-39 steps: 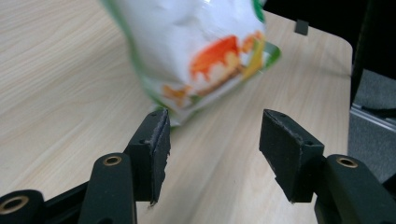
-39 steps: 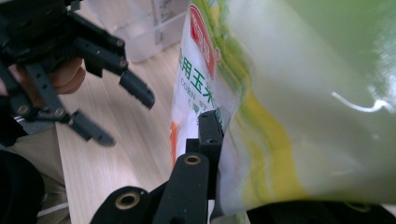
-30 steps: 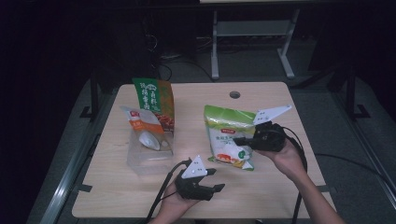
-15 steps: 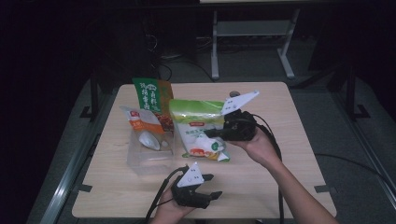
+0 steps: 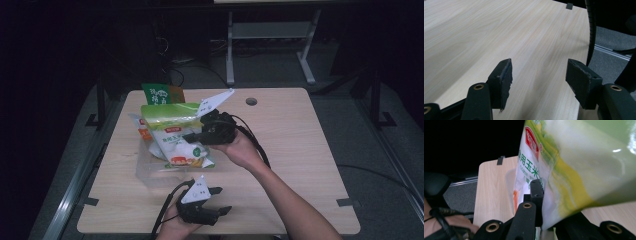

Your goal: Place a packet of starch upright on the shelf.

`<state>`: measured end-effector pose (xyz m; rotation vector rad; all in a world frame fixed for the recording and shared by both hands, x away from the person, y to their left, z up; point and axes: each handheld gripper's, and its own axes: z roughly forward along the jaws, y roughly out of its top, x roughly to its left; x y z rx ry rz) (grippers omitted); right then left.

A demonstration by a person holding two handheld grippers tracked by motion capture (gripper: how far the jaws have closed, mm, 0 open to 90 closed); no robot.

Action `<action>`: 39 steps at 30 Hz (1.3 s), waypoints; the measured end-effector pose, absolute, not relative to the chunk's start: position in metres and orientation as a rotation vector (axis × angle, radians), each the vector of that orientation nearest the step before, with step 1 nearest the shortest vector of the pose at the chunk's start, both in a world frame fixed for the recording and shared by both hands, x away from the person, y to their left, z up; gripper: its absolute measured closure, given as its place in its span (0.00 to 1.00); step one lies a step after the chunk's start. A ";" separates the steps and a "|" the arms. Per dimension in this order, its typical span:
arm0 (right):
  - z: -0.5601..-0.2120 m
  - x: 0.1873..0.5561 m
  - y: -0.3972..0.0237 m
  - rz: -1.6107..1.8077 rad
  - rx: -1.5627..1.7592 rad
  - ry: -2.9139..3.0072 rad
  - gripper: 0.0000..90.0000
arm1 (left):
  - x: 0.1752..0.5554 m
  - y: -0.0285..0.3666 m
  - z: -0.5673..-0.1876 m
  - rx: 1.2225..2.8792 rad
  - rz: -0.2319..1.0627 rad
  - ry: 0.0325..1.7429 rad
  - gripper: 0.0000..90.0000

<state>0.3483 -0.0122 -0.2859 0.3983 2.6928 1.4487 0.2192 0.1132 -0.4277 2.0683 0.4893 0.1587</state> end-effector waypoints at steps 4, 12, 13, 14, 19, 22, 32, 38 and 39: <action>-0.288 0.350 0.002 1.444 0.390 2.699 0.98 | 0.218 0.116 -0.428 2.077 0.162 0.485 0.42; -0.296 0.352 0.025 1.447 0.382 2.714 0.98 | 0.214 0.123 -0.428 2.086 0.171 0.492 0.40; -0.296 0.352 0.025 1.447 0.382 2.714 0.98 | 0.214 0.124 -0.428 2.093 0.172 0.490 0.40; -0.298 0.353 0.027 1.447 0.385 2.716 0.98 | 0.214 0.124 -0.429 2.084 0.172 0.493 0.40; -0.302 0.353 0.040 1.446 0.389 2.724 0.98 | 0.213 0.128 -0.430 2.087 0.174 0.498 0.40; -0.307 0.354 0.049 1.435 0.388 2.736 0.98 | 0.213 0.131 -0.431 2.081 0.173 0.507 0.40; -0.323 0.358 0.071 1.404 0.397 2.778 0.98 | 0.212 0.133 -0.432 2.081 0.172 0.505 0.40; -0.336 0.361 0.081 1.403 0.449 2.784 0.98 | 0.211 0.136 -0.433 2.085 0.175 0.498 0.40; -0.336 0.361 0.081 1.403 0.449 2.784 0.98 | 0.211 0.136 -0.433 2.085 0.175 0.498 0.40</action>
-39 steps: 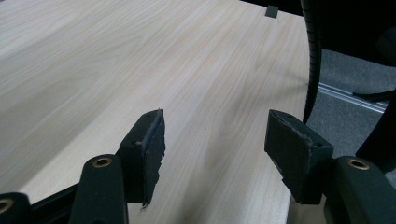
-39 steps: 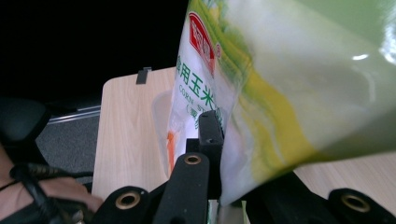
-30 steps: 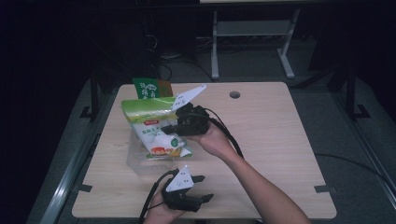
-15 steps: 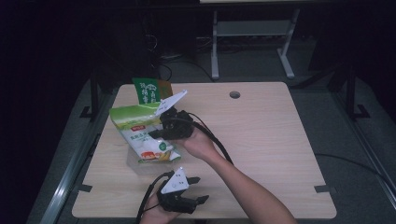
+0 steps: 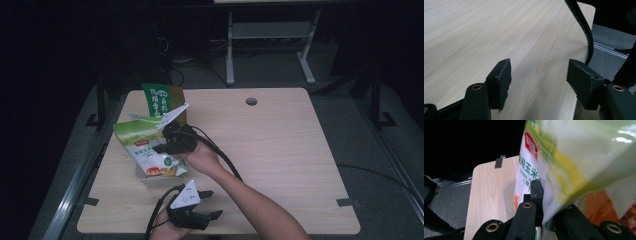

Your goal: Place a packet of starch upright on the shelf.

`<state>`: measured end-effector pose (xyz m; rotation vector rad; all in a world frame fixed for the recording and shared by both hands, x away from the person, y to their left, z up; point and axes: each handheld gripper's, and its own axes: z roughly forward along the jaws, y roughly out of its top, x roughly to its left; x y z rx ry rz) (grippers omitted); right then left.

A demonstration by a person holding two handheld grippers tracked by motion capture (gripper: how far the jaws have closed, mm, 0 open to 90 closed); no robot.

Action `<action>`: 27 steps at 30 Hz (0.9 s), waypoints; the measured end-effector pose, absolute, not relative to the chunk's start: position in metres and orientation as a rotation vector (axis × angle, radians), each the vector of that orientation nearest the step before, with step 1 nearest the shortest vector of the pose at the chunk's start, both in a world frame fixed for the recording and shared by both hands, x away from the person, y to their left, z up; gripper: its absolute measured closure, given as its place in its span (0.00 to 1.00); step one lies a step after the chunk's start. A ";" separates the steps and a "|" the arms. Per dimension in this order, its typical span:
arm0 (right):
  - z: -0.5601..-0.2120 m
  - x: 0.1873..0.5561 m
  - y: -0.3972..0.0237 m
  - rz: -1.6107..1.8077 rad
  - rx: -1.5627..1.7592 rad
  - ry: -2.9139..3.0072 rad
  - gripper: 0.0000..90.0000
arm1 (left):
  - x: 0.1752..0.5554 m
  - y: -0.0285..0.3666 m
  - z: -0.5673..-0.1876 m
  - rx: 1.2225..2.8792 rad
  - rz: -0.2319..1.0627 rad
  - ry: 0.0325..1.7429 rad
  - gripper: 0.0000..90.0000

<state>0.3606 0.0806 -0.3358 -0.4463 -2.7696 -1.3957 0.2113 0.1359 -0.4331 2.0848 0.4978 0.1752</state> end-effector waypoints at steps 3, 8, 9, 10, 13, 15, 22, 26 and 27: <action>-0.344 0.362 0.084 -1.393 -0.457 -2.761 0.98 | 0.211 0.136 -0.434 2.082 0.170 0.496 0.40; -0.354 0.362 0.086 -1.373 -0.474 -2.761 0.98 | 0.209 0.135 -0.434 2.080 0.155 0.508 0.40; -0.354 0.362 0.086 -1.373 -0.474 -2.761 0.98 | 0.209 0.135 -0.434 2.080 0.153 0.509 0.40; -0.357 0.362 0.085 -1.370 -0.482 -2.757 0.98 | 0.209 0.135 -0.434 2.084 0.154 0.503 0.40; -0.360 0.362 0.083 -1.378 -0.487 -2.754 0.97 | 0.208 0.134 -0.435 2.086 0.150 0.504 0.40; -0.360 0.361 0.082 -1.375 -0.473 -2.765 0.97 | 0.208 0.134 -0.436 2.086 0.148 0.508 0.40; -0.352 0.358 0.077 -1.351 -0.422 -2.804 0.91 | 0.208 0.134 -0.436 2.089 0.157 0.493 0.40; -0.348 0.358 0.069 -1.340 -0.428 -2.814 0.95 | 0.207 0.132 -0.436 2.089 0.153 0.493 0.40; -0.348 0.357 0.068 -1.334 -0.429 -2.812 0.96 | 0.207 0.132 -0.436 2.091 0.154 0.492 0.40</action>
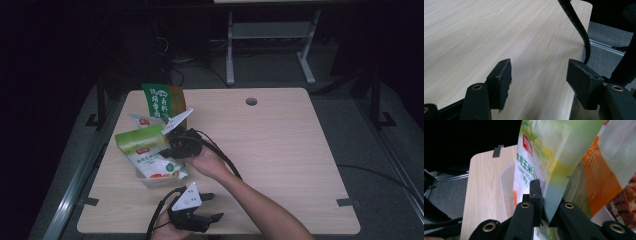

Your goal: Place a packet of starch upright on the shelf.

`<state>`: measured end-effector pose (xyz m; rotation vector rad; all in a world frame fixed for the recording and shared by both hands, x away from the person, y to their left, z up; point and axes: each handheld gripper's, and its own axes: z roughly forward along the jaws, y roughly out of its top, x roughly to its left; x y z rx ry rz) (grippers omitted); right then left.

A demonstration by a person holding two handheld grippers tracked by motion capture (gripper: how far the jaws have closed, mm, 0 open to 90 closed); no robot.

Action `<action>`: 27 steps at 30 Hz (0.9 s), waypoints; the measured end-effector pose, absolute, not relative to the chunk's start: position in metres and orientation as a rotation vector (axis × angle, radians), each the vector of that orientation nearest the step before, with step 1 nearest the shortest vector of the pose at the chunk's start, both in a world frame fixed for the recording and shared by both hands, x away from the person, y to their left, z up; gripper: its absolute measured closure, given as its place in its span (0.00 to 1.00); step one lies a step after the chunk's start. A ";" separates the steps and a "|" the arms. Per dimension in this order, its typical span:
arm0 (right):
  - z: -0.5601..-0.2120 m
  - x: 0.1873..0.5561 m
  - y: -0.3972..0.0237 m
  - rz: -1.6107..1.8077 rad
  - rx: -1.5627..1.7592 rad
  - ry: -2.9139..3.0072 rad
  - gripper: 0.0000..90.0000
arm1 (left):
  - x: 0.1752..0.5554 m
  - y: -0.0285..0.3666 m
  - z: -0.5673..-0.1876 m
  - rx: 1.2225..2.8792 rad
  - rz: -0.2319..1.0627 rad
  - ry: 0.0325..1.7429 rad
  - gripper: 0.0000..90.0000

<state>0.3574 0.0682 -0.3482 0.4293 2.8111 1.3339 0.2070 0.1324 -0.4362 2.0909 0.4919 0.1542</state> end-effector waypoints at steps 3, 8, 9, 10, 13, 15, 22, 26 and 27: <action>-0.348 0.353 0.068 1.296 0.389 2.809 0.98 | 0.207 0.133 -0.436 2.093 0.161 0.485 0.40; -0.354 0.351 0.067 1.278 0.411 2.815 0.99 | 0.207 0.132 -0.436 2.087 0.156 0.493 0.40; -0.357 0.351 0.065 1.272 0.423 2.819 0.99 | 0.207 0.132 -0.436 2.087 0.155 0.493 0.40; -0.358 0.351 0.065 1.273 0.418 2.825 0.99 | 0.207 0.132 -0.436 2.096 0.154 0.489 0.40; -0.364 0.351 0.062 1.269 0.439 2.839 0.99 | 0.207 0.132 -0.437 2.095 0.151 0.488 0.40; -0.368 0.352 0.058 1.260 0.444 2.838 0.99 | 0.207 0.131 -0.437 2.095 0.151 0.488 0.40; -0.378 0.354 0.052 1.274 0.471 2.859 0.99 | 0.208 0.132 -0.437 2.093 0.150 0.495 0.40; -0.379 0.355 0.051 1.280 0.481 2.863 0.99 | 0.208 0.132 -0.437 2.093 0.150 0.500 0.40; -0.380 0.355 0.051 1.283 0.481 2.862 0.99 | 0.208 0.133 -0.437 2.095 0.152 0.501 0.40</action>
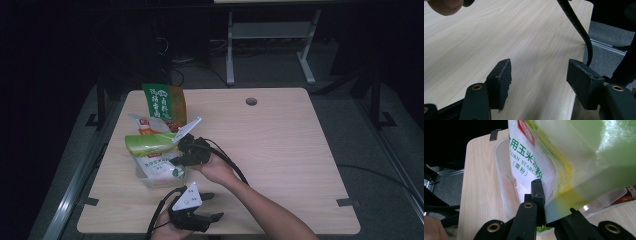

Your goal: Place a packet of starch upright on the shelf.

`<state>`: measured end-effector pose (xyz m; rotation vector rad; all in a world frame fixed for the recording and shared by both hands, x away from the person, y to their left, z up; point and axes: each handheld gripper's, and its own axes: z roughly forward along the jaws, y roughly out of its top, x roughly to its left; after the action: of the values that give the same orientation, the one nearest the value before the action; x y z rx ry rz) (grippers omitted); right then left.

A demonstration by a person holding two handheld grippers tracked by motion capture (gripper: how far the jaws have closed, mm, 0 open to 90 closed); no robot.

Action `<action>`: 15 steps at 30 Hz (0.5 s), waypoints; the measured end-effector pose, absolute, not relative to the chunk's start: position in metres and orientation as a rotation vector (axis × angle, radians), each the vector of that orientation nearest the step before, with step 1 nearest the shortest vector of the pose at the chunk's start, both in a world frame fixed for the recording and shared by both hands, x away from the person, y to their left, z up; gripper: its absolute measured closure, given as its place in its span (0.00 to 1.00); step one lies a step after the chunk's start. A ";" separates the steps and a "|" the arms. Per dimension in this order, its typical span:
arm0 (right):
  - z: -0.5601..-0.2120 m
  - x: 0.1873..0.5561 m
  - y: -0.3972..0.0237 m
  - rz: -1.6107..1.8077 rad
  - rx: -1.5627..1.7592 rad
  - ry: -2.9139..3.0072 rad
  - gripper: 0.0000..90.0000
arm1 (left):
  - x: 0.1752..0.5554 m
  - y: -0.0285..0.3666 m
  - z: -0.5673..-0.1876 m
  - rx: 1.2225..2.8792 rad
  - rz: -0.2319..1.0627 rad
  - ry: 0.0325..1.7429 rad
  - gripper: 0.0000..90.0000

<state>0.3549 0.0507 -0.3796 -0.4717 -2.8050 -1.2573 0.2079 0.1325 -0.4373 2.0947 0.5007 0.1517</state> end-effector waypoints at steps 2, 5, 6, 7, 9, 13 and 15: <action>-0.380 0.355 0.050 -1.249 -0.489 -2.795 0.99 | 0.208 0.133 -0.438 2.090 0.154 0.503 0.40; -0.380 0.357 0.048 -1.258 -0.490 -2.776 0.98 | 0.208 0.133 -0.438 2.090 0.156 0.505 0.40; -0.380 0.357 0.048 -1.266 -0.486 -2.765 0.96 | 0.208 0.133 -0.438 2.090 0.158 0.506 0.40; -0.379 0.357 0.047 -1.263 -0.490 -2.755 0.92 | 0.208 0.133 -0.437 2.090 0.158 0.508 0.40; -0.378 0.358 0.043 -1.272 -0.484 -2.739 0.87 | 0.209 0.134 -0.437 2.093 0.160 0.510 0.40; -0.373 0.357 0.036 -1.287 -0.490 -2.738 0.77 | 0.212 0.134 -0.437 2.091 0.169 0.519 0.39; -0.370 0.357 0.030 -1.306 -0.496 -2.735 0.72 | 0.214 0.135 -0.436 2.092 0.179 0.521 0.38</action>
<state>0.3575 0.0301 -0.3698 -0.4958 -2.7346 -1.3057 0.2136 0.1345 -0.4362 2.0918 0.5214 0.1795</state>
